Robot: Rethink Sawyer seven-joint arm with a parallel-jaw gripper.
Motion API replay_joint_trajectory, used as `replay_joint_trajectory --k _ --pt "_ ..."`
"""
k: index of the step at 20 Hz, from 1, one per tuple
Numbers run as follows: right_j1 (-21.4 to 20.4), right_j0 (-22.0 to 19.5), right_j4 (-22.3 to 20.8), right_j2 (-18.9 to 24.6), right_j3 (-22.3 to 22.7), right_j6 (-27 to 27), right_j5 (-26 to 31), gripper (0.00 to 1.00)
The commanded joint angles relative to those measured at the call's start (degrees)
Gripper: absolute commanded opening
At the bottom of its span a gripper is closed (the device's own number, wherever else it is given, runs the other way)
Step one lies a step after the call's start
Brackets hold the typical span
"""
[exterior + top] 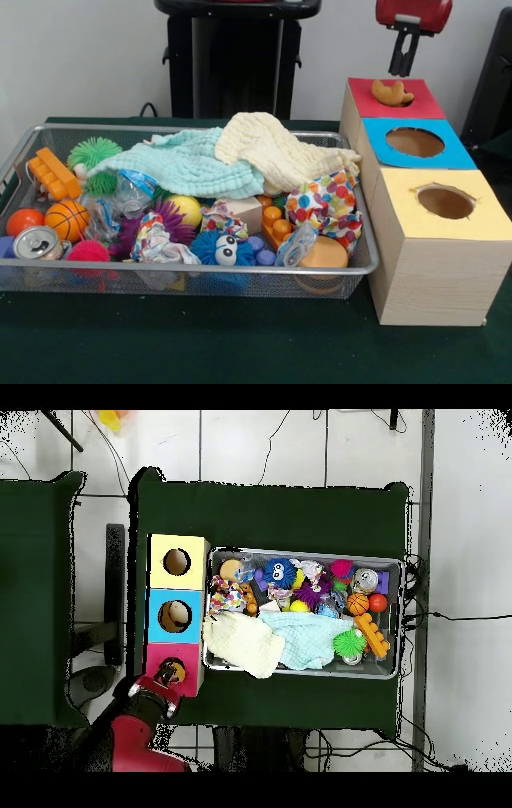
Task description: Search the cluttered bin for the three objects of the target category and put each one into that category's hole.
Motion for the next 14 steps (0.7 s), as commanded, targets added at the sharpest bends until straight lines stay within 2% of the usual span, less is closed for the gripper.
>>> replay_joint_trajectory --k 1,7,14 --pt "1.58 -2.32 -1.24 1.48 -6.85 5.26 3.52 0.0" --pt "3.05 -2.29 -0.69 1.08 -8.58 4.98 4.18 0.0" --pt "6.22 -3.82 -1.82 2.48 -11.31 4.97 0.91 0.0"
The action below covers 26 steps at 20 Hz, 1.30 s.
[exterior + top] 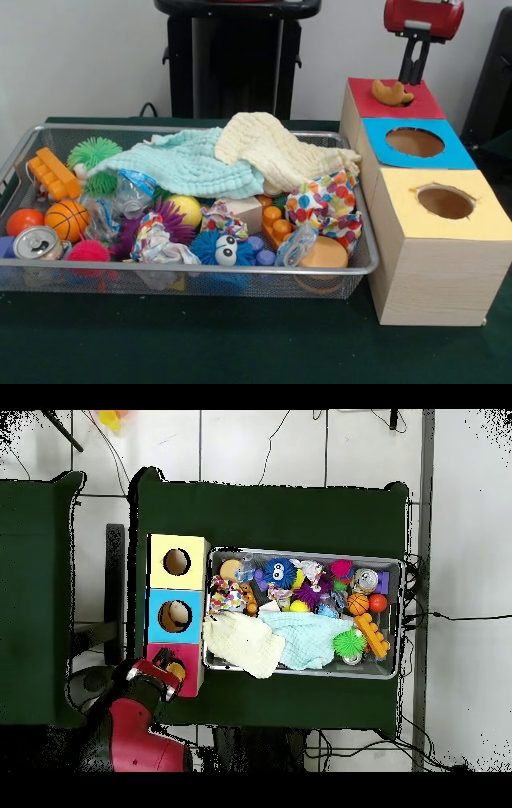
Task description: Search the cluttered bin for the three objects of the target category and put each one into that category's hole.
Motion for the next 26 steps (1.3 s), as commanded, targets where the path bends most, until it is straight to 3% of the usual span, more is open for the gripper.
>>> replay_joint_trajectory --k 1,6,14,26 --pt "4.7 -2.56 -1.75 2.61 -7.47 4.98 0.89 0.0" --pt "6.8 -2.36 -1.4 2.14 -9.91 4.57 1.38 0.0" --pt "3.12 -3.64 -4.24 1.06 -8.7 3.62 5.57 0.0" --pt "2.37 -2.87 -4.44 -1.28 -10.66 3.66 10.17 0.0"
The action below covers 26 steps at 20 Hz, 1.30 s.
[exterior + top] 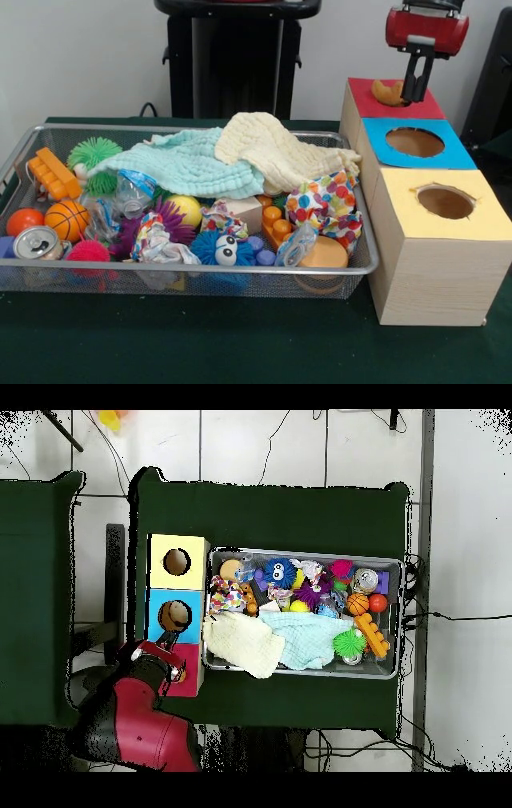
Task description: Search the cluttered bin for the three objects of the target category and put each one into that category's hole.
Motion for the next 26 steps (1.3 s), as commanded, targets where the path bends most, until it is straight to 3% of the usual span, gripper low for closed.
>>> replay_joint_trajectory --k 1,10,18,26 --pt "-0.65 -0.3 -1.37 -1.04 -5.71 3.64 10.0 0.0" --pt "-1.26 4.01 -1.81 -7.2 -8.68 5.44 19.9 0.0" --pt "-1.55 -2.13 -5.45 0.16 -3.23 5.77 9.91 0.0" --pt "2.06 -8.66 -12.52 6.77 0.23 9.87 -1.86 0.0"
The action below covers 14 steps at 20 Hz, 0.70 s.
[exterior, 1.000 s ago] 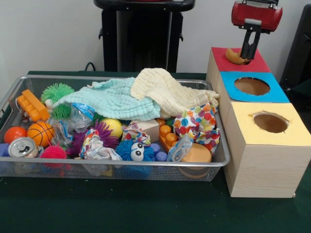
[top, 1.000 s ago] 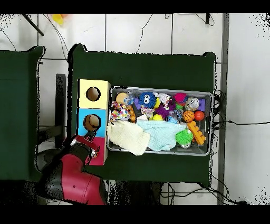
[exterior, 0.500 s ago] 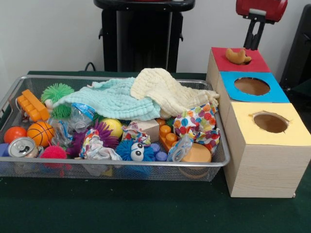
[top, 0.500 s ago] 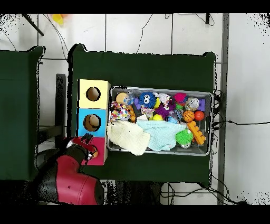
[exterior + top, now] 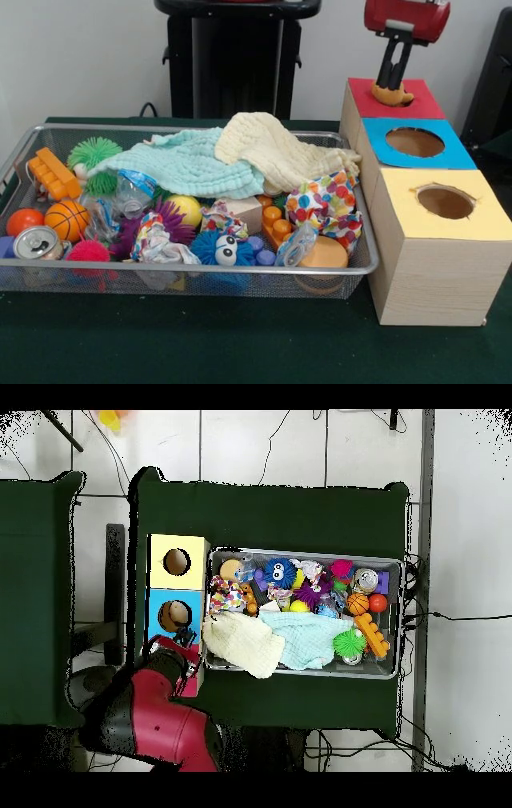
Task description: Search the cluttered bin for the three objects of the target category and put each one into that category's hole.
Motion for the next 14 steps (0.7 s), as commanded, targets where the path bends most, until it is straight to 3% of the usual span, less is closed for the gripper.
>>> replay_joint_trajectory --k 1,7,14 --pt "3.69 -5.92 -7.52 10.92 3.68 10.32 -10.99 0.0" --pt "5.81 -6.38 -8.05 13.37 4.41 12.96 -14.52 0.0" --pt "6.48 -3.91 -4.81 14.01 4.99 14.74 -15.19 0.0"
